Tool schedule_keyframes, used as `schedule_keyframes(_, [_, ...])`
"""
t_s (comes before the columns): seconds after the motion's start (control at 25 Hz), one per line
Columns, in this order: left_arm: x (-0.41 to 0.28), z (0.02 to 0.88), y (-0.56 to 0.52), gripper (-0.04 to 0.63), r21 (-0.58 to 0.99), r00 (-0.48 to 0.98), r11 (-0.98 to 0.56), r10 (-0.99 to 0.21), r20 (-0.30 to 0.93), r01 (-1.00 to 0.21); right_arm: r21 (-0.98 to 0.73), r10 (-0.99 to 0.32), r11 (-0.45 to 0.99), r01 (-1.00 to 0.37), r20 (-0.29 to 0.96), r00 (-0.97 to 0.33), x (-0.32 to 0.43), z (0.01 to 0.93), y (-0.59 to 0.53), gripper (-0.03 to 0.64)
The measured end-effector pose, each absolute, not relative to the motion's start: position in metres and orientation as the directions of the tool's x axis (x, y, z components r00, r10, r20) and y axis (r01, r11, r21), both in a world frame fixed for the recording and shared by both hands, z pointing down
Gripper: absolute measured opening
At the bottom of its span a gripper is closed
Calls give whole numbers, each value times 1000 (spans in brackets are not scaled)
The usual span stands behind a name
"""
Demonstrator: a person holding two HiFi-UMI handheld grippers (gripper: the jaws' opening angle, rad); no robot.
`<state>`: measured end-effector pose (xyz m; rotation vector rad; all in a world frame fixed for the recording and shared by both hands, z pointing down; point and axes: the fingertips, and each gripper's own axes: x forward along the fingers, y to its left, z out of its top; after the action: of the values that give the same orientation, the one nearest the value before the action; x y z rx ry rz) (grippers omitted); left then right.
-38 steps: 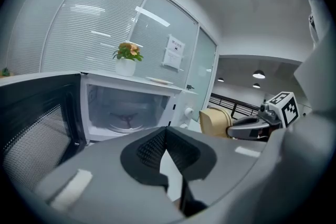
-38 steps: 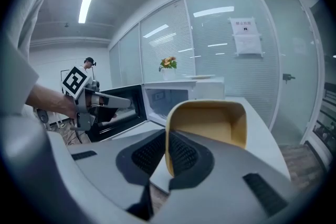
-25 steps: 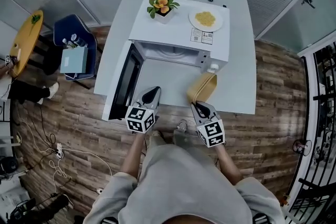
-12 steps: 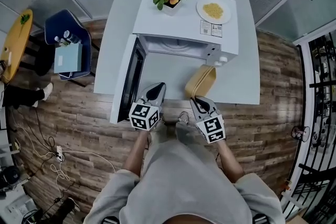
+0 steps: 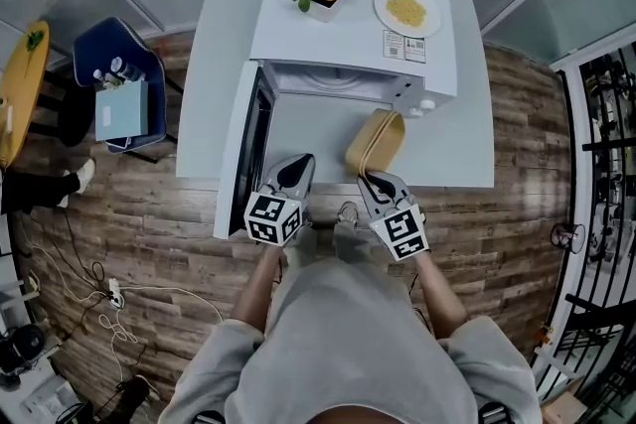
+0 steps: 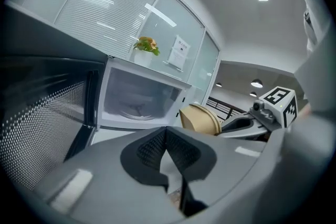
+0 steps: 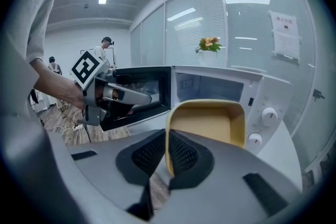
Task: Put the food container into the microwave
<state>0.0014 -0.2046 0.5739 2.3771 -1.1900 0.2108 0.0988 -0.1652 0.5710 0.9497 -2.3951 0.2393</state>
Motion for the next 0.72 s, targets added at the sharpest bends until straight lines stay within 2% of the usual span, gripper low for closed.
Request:
schedule_keyframes(0.28, [-5,576,-207,11,341,603,-503,-723,339,-794,101,-535,792,-602,591,-604,94,578,-174,26])
schedule_keyframes(0.72, [-9,580,-205,11,341,582,-480,-737,344,-808,277,-455,886,-372,675,-581,87,591,-182,26])
